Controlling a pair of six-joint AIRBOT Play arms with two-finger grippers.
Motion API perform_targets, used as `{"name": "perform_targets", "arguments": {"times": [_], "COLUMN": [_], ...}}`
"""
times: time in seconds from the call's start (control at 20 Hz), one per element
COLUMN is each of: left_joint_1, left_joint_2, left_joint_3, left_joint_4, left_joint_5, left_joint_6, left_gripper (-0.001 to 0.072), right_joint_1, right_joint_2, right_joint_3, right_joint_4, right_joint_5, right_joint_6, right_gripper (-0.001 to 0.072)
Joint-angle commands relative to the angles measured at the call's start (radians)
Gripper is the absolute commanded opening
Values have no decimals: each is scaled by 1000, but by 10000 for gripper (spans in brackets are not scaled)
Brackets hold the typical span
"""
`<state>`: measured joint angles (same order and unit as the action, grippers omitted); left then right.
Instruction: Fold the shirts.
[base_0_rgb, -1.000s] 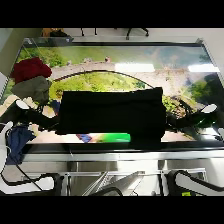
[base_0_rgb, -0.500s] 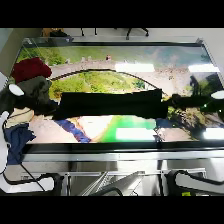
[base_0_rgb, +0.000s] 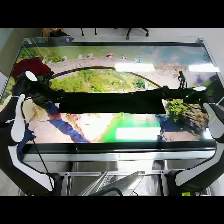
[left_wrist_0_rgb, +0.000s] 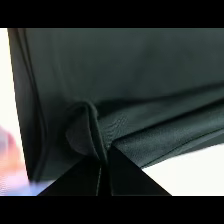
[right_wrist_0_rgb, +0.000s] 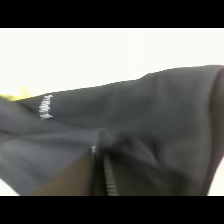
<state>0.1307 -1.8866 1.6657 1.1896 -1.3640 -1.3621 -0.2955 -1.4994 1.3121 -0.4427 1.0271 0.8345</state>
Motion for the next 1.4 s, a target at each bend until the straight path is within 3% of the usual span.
{"name": "perform_targets", "arguments": {"times": [0.0,0.05,0.1,0.15,0.2,0.4,0.65,0.8,0.85,0.9,0.95,1.0,1.35], "left_joint_1": [-4,-8,-8,-11,-19,-32,-29,-48,-64,-85,-114,-146,-526], "left_joint_2": [-106,-117,-122,-122,-122,-117,-26,-5,-5,-6,-6,-8,-148], "left_joint_3": [131,170,213,250,290,423,296,275,275,275,275,275,275], "left_joint_4": [-9,-15,-16,-16,-15,-16,-120,-151,-157,-165,-164,-164,-176], "left_joint_5": [-65,-89,-113,-132,-153,-200,-84,-105,-118,-126,-125,-113,114], "left_joint_6": [-27,-28,-35,-35,-35,-62,-72,-72,-72,-71,-62,-51,-64], "left_gripper": [173,596,687,687,687,686,685,685,669,488,260,31,15], "right_joint_1": [-10,-31,-49,-64,-77,-72,29,74,77,76,72,67,7], "right_joint_2": [-42,-30,-19,-11,-8,-57,-104,-103,-103,-103,-101,-97,26], "right_joint_3": [37,66,93,113,118,117,118,118,118,119,119,120,254], "right_joint_4": [-19,-61,-112,-172,-212,-216,-216,-216,-205,-193,-183,-177,-113], "right_joint_5": [-26,-10,9,14,19,138,193,175,175,174,176,182,428], "right_joint_6": [-46,-45,-32,8,62,71,67,53,52,52,52,52,81], "right_gripper": [263,418,598,707,707,707,707,699,552,251,61,18,19]}}
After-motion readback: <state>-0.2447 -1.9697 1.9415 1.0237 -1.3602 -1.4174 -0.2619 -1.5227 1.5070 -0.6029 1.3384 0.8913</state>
